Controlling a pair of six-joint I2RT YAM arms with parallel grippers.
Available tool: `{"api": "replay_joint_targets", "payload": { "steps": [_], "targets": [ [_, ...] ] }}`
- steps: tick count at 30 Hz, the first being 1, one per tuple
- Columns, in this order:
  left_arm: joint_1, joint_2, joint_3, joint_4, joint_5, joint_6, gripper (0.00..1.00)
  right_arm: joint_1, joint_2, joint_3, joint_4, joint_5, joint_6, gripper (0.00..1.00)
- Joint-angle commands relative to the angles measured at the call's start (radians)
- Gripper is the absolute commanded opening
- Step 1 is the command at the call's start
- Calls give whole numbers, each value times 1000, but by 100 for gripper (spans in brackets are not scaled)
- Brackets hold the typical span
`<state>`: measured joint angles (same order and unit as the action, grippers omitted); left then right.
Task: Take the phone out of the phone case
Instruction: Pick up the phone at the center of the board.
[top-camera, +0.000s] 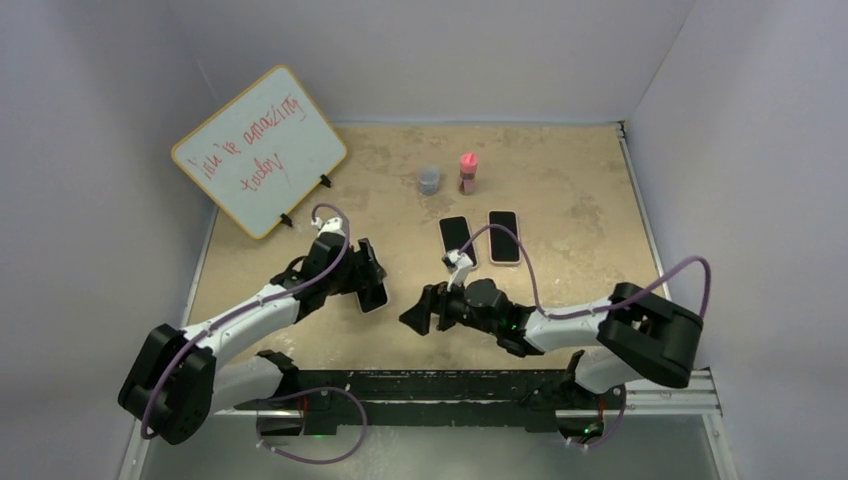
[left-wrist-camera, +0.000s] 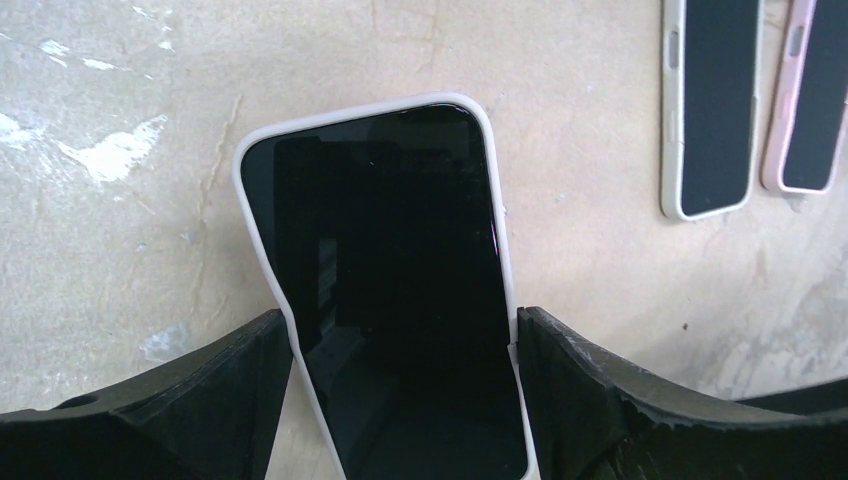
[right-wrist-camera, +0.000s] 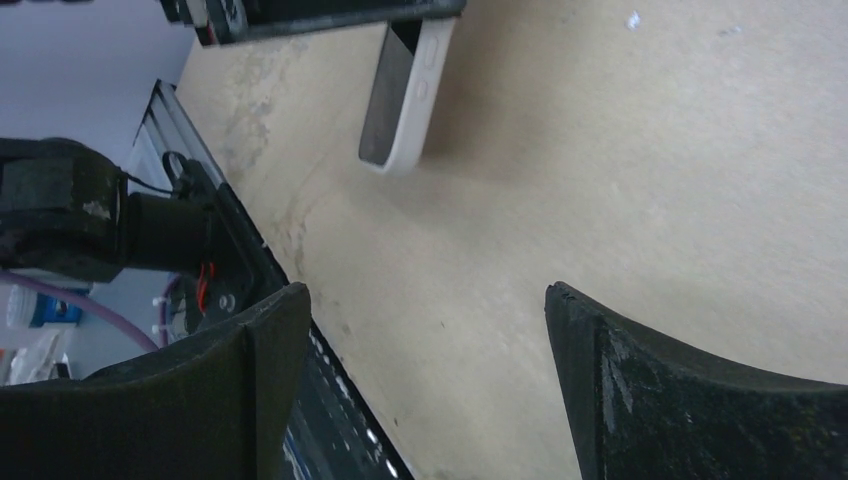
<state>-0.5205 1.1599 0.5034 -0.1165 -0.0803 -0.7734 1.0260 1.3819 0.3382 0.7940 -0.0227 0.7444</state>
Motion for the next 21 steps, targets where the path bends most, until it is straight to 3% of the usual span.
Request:
{"api": "replay_joint_targets", "payload": {
  "steps": [1,10,21],
  "targets": [
    [-4,-85,-22,118,68,-2,21,50,116,88,191,142,53,86],
    [-5,-169,-74,142,147,-31,22,84,276,154,349,208,87,71],
    [-4,-224,-136,187,195,-41,22,89,358,208,381,177,95,59]
  ]
}}
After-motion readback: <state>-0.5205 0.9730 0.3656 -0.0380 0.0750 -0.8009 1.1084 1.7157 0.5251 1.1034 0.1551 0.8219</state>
